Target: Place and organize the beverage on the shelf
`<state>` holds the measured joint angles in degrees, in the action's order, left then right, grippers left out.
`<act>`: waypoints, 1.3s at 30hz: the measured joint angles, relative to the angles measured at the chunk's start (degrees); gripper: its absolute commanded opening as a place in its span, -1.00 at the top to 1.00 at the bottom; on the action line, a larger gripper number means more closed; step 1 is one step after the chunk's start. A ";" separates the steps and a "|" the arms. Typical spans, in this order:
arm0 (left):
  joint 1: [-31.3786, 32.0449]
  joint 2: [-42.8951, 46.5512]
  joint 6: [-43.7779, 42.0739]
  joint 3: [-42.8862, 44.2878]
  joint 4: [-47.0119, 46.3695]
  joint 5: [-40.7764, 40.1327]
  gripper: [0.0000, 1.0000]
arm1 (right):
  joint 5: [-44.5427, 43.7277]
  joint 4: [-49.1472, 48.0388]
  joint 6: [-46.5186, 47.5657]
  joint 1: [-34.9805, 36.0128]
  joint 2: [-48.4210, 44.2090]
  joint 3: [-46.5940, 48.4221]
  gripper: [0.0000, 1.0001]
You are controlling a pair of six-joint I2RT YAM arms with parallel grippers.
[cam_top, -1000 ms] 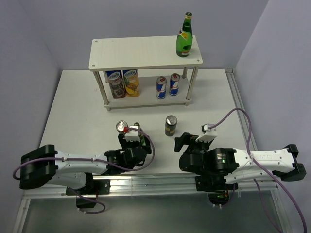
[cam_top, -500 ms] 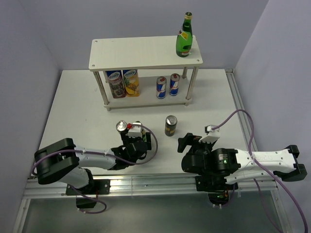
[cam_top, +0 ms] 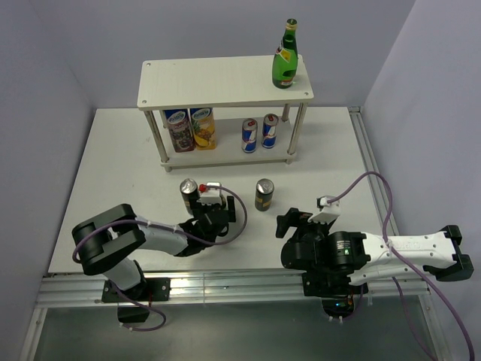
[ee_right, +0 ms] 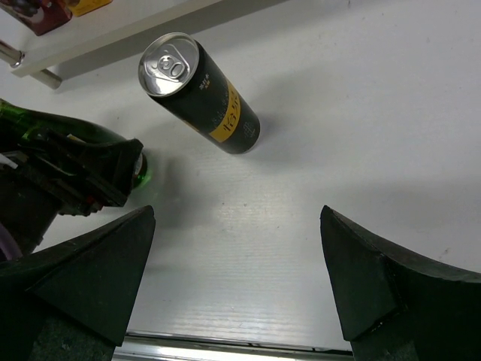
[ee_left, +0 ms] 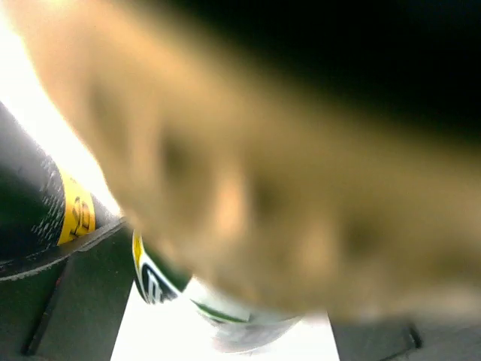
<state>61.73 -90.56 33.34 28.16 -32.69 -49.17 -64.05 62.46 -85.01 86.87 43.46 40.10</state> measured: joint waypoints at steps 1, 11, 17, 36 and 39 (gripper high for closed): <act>-0.33 -0.72 -0.35 0.26 -0.83 0.00 -0.85 | 0.00 0.00 0.02 0.00 -0.11 0.00 -0.96; -1.88 -4.57 -2.43 2.34 -4.02 -0.46 0.24 | -0.04 -0.22 0.07 0.00 -0.26 -0.07 -0.95; -2.05 -4.94 -2.40 2.64 -4.11 -0.68 0.99 | -0.22 -0.28 0.04 0.00 -0.24 -0.37 -0.93; 0.02 7.23 -3.85 21.70 35.26 2.84 0.99 | -0.63 -0.28 0.00 0.00 -2.14 -1.22 -0.92; -0.63 9.20 -6.16 27.30 38.14 3.37 0.99 | -0.68 -0.31 0.02 0.00 -2.51 -1.27 -0.92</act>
<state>61.10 -81.36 27.18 55.46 5.45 -45.80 -64.73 62.15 -84.99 86.87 40.95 38.83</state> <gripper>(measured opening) 0.743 0.961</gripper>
